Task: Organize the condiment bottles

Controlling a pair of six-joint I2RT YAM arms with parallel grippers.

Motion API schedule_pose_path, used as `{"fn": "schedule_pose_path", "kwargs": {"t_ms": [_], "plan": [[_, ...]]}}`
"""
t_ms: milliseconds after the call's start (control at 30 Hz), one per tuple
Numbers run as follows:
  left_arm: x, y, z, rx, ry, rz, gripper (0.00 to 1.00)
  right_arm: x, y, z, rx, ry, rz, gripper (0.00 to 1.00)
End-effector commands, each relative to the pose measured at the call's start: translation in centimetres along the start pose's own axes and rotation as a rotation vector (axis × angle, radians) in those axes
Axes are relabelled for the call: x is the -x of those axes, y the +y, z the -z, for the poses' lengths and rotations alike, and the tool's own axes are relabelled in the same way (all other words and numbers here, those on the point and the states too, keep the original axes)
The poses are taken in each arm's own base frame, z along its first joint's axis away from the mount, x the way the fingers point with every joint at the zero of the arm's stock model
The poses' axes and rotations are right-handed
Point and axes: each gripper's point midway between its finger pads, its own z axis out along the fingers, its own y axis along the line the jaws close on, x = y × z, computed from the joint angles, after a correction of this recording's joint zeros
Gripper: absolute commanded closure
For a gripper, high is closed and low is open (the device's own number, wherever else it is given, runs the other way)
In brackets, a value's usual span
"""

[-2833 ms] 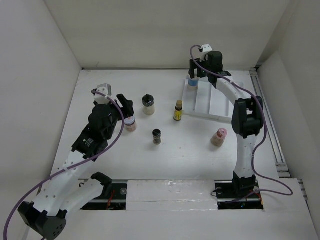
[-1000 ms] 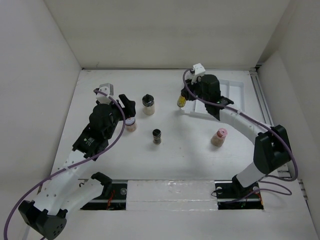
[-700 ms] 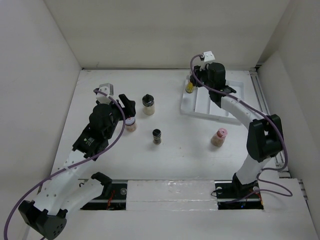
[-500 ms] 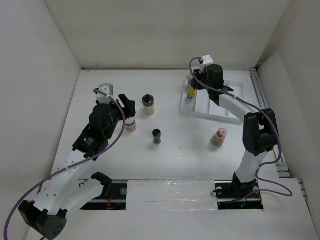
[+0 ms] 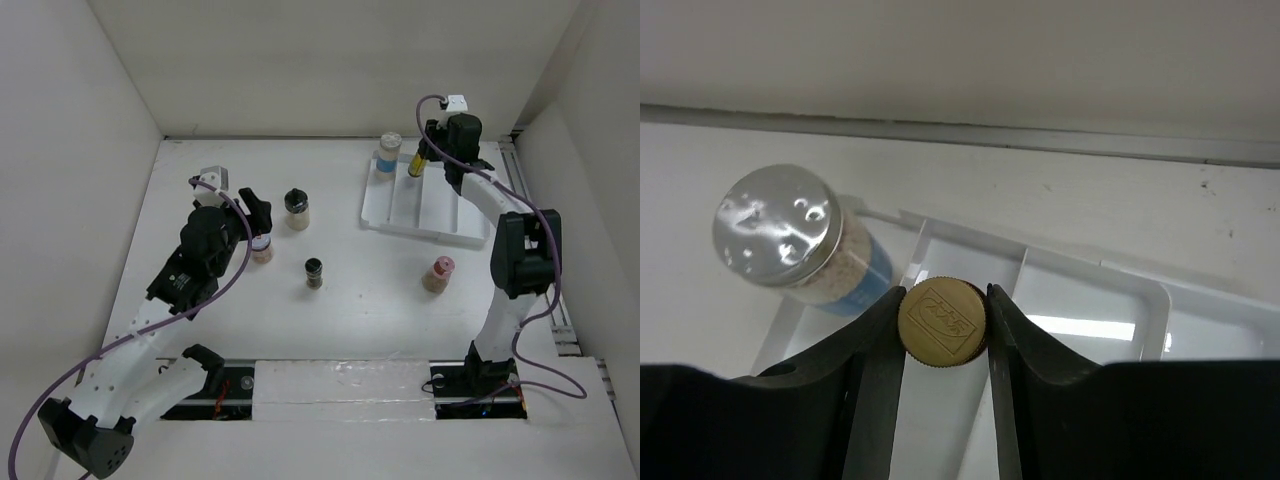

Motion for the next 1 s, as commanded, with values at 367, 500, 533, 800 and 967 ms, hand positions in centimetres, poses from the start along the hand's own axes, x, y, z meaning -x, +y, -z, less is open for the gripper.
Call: {"fn": "schedule_pose_path", "kwargs": {"t_ms": [367,500,533,800,967], "plan": [[0.7,0.0,-0.4,0.003,-0.029,-0.011,0.36,2.9,0.5,-4.8,0.037,-0.093,0.017,0.67],[0.7,0.0,-0.4,0.003,-0.029,-0.011,0.36,4.0,0.4,-4.1,0.027,-0.109,0.018,0.28],[0.7,0.0,-0.4,0.003,-0.029,-0.011,0.36,5.1,1.0,-3.3,0.037,-0.128,0.021,0.24],[0.9,-0.1,-0.2,-0.001,-0.037,0.001,0.36,9.0,5.1,4.4,0.130,-0.212,0.017,0.21],[2.0,0.6,0.5,0.039,-0.080,0.033,0.35,6.2,18.4,8.7,0.476,-0.184,0.116,0.88]]}}
